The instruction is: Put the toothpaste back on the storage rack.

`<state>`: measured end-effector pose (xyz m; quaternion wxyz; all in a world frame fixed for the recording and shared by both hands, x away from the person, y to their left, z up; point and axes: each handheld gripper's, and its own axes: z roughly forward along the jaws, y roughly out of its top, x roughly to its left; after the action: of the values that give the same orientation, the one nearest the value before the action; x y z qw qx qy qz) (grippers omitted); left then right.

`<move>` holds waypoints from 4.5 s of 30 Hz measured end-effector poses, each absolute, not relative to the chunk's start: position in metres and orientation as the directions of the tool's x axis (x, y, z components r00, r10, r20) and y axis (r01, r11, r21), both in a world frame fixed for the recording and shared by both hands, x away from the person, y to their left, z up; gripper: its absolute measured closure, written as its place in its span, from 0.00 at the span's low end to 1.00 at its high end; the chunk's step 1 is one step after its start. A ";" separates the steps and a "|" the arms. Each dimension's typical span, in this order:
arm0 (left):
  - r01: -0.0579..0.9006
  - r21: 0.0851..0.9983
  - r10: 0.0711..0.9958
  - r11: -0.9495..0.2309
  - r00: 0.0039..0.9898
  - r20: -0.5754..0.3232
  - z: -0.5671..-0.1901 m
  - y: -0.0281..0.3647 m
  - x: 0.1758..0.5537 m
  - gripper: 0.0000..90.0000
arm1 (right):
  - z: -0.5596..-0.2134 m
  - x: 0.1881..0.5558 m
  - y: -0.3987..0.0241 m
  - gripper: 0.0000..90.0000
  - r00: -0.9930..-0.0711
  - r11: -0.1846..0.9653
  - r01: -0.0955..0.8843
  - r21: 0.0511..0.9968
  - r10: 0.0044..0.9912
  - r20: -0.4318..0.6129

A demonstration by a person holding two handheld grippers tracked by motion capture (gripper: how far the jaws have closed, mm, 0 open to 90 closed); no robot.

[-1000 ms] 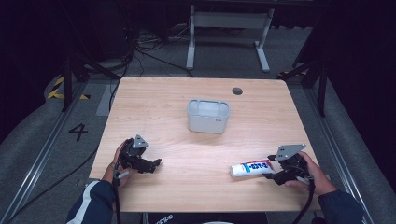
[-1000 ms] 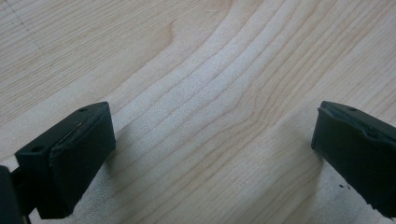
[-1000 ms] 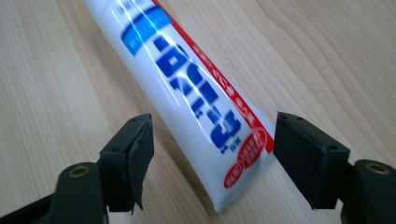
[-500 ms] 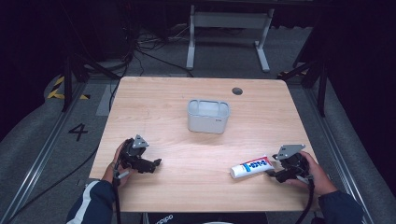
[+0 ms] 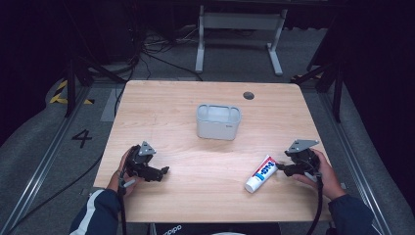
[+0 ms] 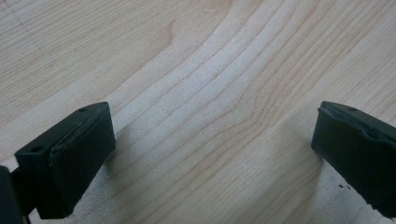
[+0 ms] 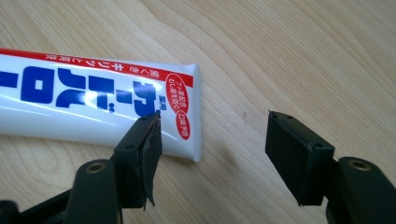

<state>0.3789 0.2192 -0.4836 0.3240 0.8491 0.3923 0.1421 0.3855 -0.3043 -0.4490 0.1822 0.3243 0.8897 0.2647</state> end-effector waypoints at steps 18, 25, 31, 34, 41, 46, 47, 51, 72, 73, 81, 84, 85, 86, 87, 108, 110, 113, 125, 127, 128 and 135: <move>0.569 0.661 0.751 -0.490 0.660 -0.012 -0.484 0.219 0.379 0.00 | -0.453 0.391 -0.274 0.54 -0.684 0.610 0.565 0.556 0.722 -0.098; 0.561 0.663 0.741 -0.496 0.671 -0.013 -0.484 0.219 0.378 0.00 | -0.445 0.397 -0.241 0.52 -0.733 0.648 0.523 0.554 0.673 -0.096; 0.561 0.662 0.739 -0.497 0.673 -0.015 -0.484 0.219 0.378 0.00 | -0.434 0.394 -0.230 0.48 -0.747 0.638 0.517 0.571 0.662 -0.064; 0.561 0.662 0.740 -0.497 0.673 -0.014 -0.484 0.219 0.378 0.00 | -0.428 0.391 -0.226 0.47 -0.757 0.628 0.509 0.589 0.652 -0.042; 0.559 0.662 0.740 -0.499 0.673 -0.011 -0.484 0.219 0.378 0.00 | -0.433 0.384 -0.211 0.43 -0.803 0.670 0.489 0.559 0.596 -0.013; 0.558 0.663 0.740 -0.499 0.673 -0.010 -0.484 0.219 0.378 0.00 | -0.442 0.383 -0.203 0.39 -0.811 0.701 0.495 0.514 0.585 -0.015; 0.558 0.663 0.740 -0.499 0.673 -0.010 -0.484 0.219 0.378 0.00 | -0.446 0.384 -0.201 0.37 -0.809 0.708 0.503 0.496 0.587 -0.017; 0.558 0.663 0.740 -0.499 0.673 -0.010 -0.484 0.219 0.378 0.00 | -0.456 0.389 -0.198 0.34 -0.807 0.724 0.531 0.440 0.590 0.004; 0.558 0.663 0.739 -0.499 0.673 -0.010 -0.484 0.219 0.378 0.00 | -0.448 0.383 -0.194 0.63 -0.851 0.777 0.471 0.417 0.525 -0.016; 0.558 0.664 0.739 -0.498 0.673 -0.011 -0.484 0.219 0.378 0.00 | -0.448 0.383 -0.194 0.64 -0.851 0.774 0.473 0.422 0.526 -0.011; 0.556 0.661 0.734 -0.504 0.679 -0.011 -0.484 0.220 0.377 0.00 | -0.444 0.383 -0.199 0.67 -0.847 0.758 0.471 0.451 0.531 -0.008; 0.555 0.660 0.732 -0.507 0.681 -0.011 -0.483 0.220 0.377 0.00 | -0.442 0.383 -0.202 0.68 -0.843 0.746 0.474 0.468 0.538 -0.004; 0.555 0.660 0.732 -0.507 0.681 -0.011 -0.483 0.220 0.377 0.00 | -0.441 0.383 -0.203 0.68 -0.841 0.743 0.475 0.472 0.541 -0.005; 0.554 0.660 0.732 -0.507 0.681 -0.009 -0.483 0.220 0.377 0.00 | -0.440 0.383 -0.204 0.68 -0.838 0.737 0.477 0.479 0.546 -0.006; 0.555 0.660 0.732 -0.507 0.681 -0.011 -0.483 0.220 0.377 0.00 | -0.439 0.383 -0.206 0.68 -0.839 0.736 0.473 0.484 0.544 -0.007; 0.554 0.660 0.731 -0.508 0.682 -0.010 -0.483 0.220 0.377 0.00 | -0.420 0.380 -0.223 0.69 -0.830 0.661 0.442 0.607 0.557 -0.001; 0.554 0.660 0.731 -0.507 0.682 -0.010 -0.484 0.220 0.377 0.00 | -0.418 0.380 -0.224 0.69 -0.828 0.654 0.441 0.615 0.561 -0.003; 0.554 0.660 0.731 -0.508 0.683 -0.010 -0.483 0.220 0.377 0.00 | -0.416 0.379 -0.226 0.69 -0.825 0.644 0.434 0.630 0.565 -0.008; 0.554 0.660 0.731 -0.508 0.682 -0.010 -0.483 0.220 0.377 0.00 | -0.407 0.378 -0.231 0.69 -0.822 0.599 0.392 0.698 0.569 -0.027; 0.554 0.660 0.731 -0.508 0.682 -0.010 -0.483 0.220 0.377 0.00 | -0.406 0.377 -0.233 0.69 -0.823 0.592 0.381 0.711 0.567 -0.031; 0.554 0.660 0.731 -0.508 0.682 -0.010 -0.483 0.220 0.377 0.00 | -0.404 0.376 -0.234 0.69 -0.822 0.582 0.374 0.722 0.569 -0.033; 0.548 0.660 0.727 -0.515 0.687 -0.004 -0.483 0.220 0.377 0.00 | -0.398 0.375 -0.240 0.69 -0.810 0.544 0.350 0.763 0.584 -0.045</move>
<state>0.3771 0.2202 -0.4833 0.3243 0.8593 0.3708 0.1378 0.3748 -0.2404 -0.3982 0.1489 0.2697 0.8658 0.3943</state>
